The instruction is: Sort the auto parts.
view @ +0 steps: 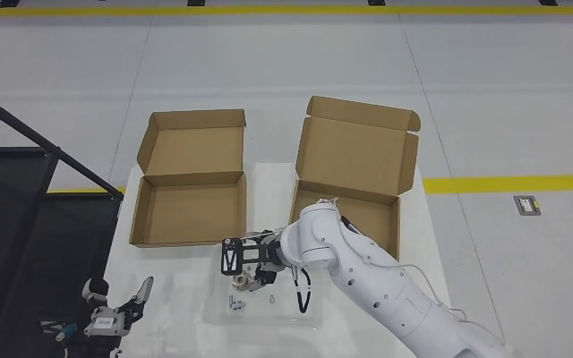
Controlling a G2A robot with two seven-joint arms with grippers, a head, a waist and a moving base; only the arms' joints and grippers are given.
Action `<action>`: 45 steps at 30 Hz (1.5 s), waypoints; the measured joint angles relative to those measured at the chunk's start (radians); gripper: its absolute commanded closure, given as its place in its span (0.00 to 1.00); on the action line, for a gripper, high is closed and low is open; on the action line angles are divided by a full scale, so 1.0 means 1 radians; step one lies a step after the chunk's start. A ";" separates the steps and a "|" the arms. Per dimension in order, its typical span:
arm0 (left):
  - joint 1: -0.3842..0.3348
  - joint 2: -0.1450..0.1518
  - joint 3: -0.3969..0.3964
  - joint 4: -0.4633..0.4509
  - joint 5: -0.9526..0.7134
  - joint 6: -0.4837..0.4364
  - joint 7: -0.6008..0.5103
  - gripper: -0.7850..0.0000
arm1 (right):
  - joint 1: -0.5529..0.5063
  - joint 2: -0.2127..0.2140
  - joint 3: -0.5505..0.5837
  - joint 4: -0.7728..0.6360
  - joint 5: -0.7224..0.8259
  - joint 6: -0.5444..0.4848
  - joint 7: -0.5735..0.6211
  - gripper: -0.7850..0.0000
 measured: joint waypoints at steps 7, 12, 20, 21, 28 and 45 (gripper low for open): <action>0.000 0.000 0.000 0.000 0.000 0.000 0.000 0.00 | -0.033 0.003 -0.016 -0.031 -0.046 0.012 -0.042 0.00; 0.000 0.000 0.000 0.000 0.000 0.000 0.000 0.00 | -0.034 -0.004 -0.044 -0.011 -0.036 -0.042 -0.078 0.00; 0.000 0.000 0.000 0.000 0.000 0.000 0.000 0.00 | -0.038 -0.031 -0.079 0.035 -0.037 0.129 -0.129 0.00; 0.000 0.000 0.000 0.000 0.000 0.000 0.000 0.00 | -0.042 -0.029 -0.080 0.021 -0.057 0.111 -0.162 0.00; 0.000 0.000 0.000 0.000 0.000 0.000 0.000 0.00 | -0.043 -0.028 -0.080 0.018 -0.059 0.081 -0.168 0.00; 0.000 0.000 0.000 0.000 0.000 0.000 0.000 0.00 | -0.115 -0.051 -0.123 0.056 -0.114 0.338 -0.041 0.11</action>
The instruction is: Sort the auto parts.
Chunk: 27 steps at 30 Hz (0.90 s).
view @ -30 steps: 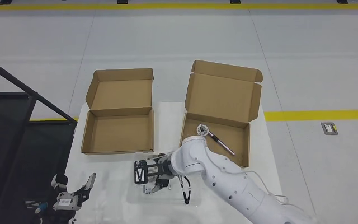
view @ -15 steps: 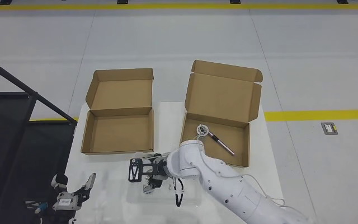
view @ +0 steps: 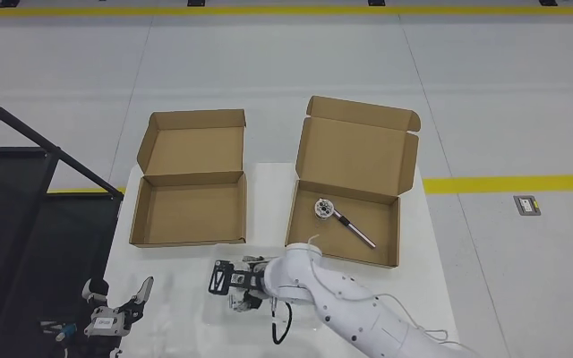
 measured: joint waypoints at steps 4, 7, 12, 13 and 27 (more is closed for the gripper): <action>0.000 0.000 0.000 0.000 0.000 0.000 0.000 0.00 | -0.014 -0.002 0.000 0.021 -0.014 0.016 0.001 0.22; 0.000 0.000 0.000 0.000 0.000 0.000 0.000 0.00 | -0.013 -0.007 -0.015 0.032 -0.026 -0.005 0.027 0.26; 0.000 0.000 0.000 0.000 0.000 0.000 0.000 0.00 | -0.003 -0.023 -0.032 0.072 -0.043 0.012 0.043 0.36; 0.000 0.000 0.000 0.000 0.000 0.000 0.000 0.00 | -0.001 -0.026 -0.035 0.079 -0.046 0.016 0.039 0.38; 0.000 0.000 0.000 0.000 0.000 0.000 0.000 0.00 | 0.064 -0.107 -0.093 0.242 -0.038 0.027 0.008 0.52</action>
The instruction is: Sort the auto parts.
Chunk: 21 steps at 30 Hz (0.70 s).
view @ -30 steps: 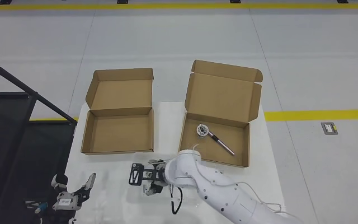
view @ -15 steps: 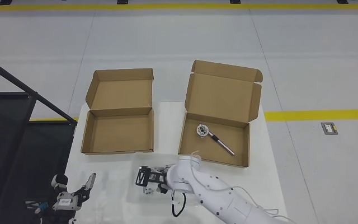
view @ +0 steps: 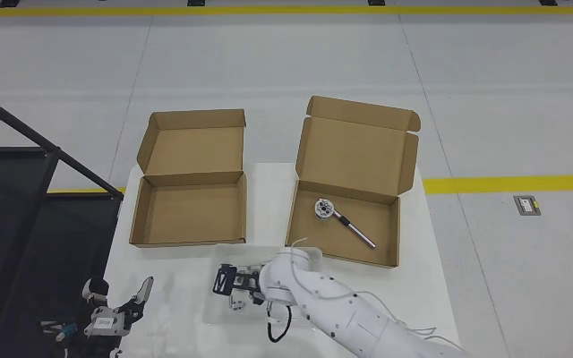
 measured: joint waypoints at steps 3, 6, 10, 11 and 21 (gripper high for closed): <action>0.000 0.000 0.000 0.000 0.000 0.000 0.000 0.00 | 0.011 -0.019 -0.010 0.038 0.010 0.006 -0.002 0.54; 0.000 0.000 0.000 0.000 0.000 0.000 0.000 0.00 | 0.020 -0.039 -0.020 0.072 0.014 0.023 -0.001 0.55; 0.000 0.000 0.000 0.000 0.000 0.000 0.000 0.00 | 0.027 -0.061 -0.027 0.112 0.018 0.039 -0.007 0.56; 0.000 0.000 0.000 0.000 0.000 0.000 0.000 0.00 | 0.028 -0.066 -0.029 0.120 0.018 0.043 -0.008 0.56; 0.000 0.000 0.000 0.000 0.000 0.000 0.000 0.00 | 0.032 -0.109 -0.045 0.181 -0.010 0.096 -0.001 0.63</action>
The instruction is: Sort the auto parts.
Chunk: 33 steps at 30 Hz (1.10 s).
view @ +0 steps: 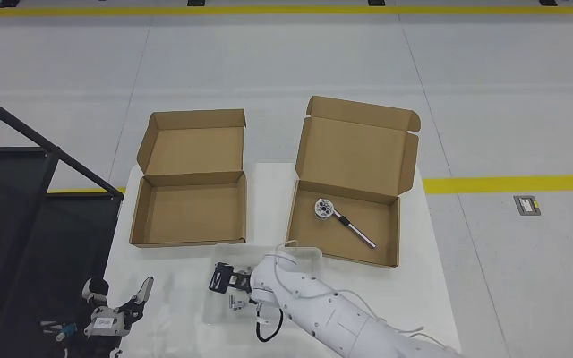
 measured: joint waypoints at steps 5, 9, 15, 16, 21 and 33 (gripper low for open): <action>0.000 0.000 0.000 0.000 0.000 0.000 0.000 0.00 | 0.001 -0.014 0.002 0.022 -0.010 0.013 -0.007 0.73; 0.000 0.000 0.000 0.000 0.000 0.000 0.000 0.00 | 0.001 -0.022 0.008 0.038 -0.016 0.015 -0.012 0.95; 0.000 0.000 0.000 0.000 0.000 0.000 0.000 0.00 | 0.003 -0.029 0.021 0.049 -0.028 0.021 -0.009 1.00; 0.000 0.000 0.000 0.000 0.000 0.000 0.000 0.00 | 0.003 -0.029 0.024 0.047 -0.032 0.025 -0.007 1.00; 0.000 0.000 0.000 0.000 0.000 0.000 0.000 0.00 | 0.007 -0.014 0.058 -0.001 -0.073 0.069 -0.012 1.00; 0.000 0.000 0.000 0.000 0.000 0.000 0.000 0.00 | -0.165 0.144 0.300 -0.490 -0.287 0.014 -0.082 1.00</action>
